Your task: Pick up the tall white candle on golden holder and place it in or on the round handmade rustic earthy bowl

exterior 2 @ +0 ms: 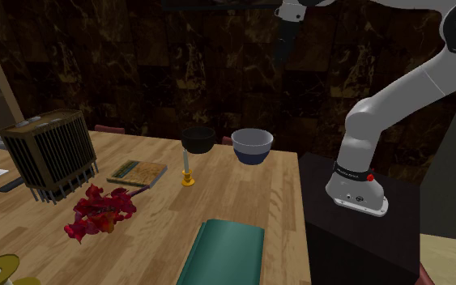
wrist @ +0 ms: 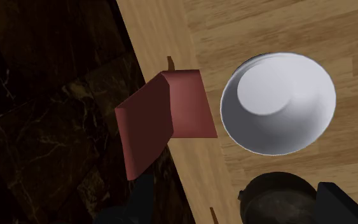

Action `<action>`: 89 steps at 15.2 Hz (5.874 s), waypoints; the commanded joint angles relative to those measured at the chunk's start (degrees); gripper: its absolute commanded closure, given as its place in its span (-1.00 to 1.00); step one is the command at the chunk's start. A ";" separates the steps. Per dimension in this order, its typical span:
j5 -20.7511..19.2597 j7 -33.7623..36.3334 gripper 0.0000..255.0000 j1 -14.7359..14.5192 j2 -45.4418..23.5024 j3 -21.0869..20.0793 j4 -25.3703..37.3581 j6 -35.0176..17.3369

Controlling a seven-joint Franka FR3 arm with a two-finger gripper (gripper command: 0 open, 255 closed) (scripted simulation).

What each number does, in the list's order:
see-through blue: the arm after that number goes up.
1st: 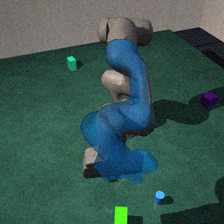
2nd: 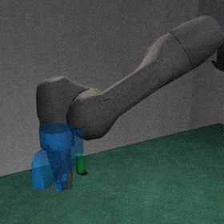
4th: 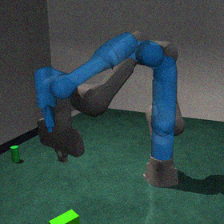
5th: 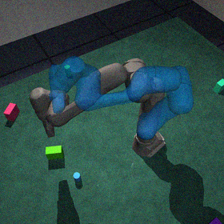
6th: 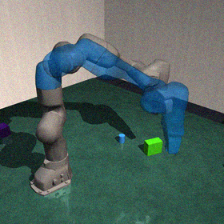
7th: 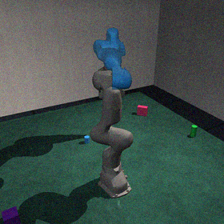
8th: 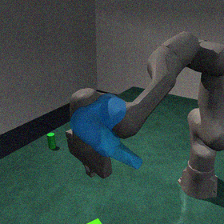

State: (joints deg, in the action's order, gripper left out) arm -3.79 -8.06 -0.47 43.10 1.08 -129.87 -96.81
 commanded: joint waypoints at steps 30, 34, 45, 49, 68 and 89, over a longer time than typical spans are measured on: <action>-10.28 52.14 -1.00 3.00 -32.15 -42.62 -3.18 -32.94; -22.90 65.07 -1.00 4.12 -44.14 -47.70 2.74 -32.23; -46.28 85.25 -1.00 -10.70 -72.03 -41.89 22.13 -23.68; -48.19 86.16 -1.00 -10.92 -73.93 -40.57 22.05 -25.26; -49.43 86.75 1.00 -11.07 -75.20 -39.71 22.10 -26.23; -39.83 78.01 1.00 -7.37 -65.77 -44.96 24.50 -18.83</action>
State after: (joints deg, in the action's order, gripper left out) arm -44.15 70.46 -8.02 -23.16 -43.63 -105.61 -116.12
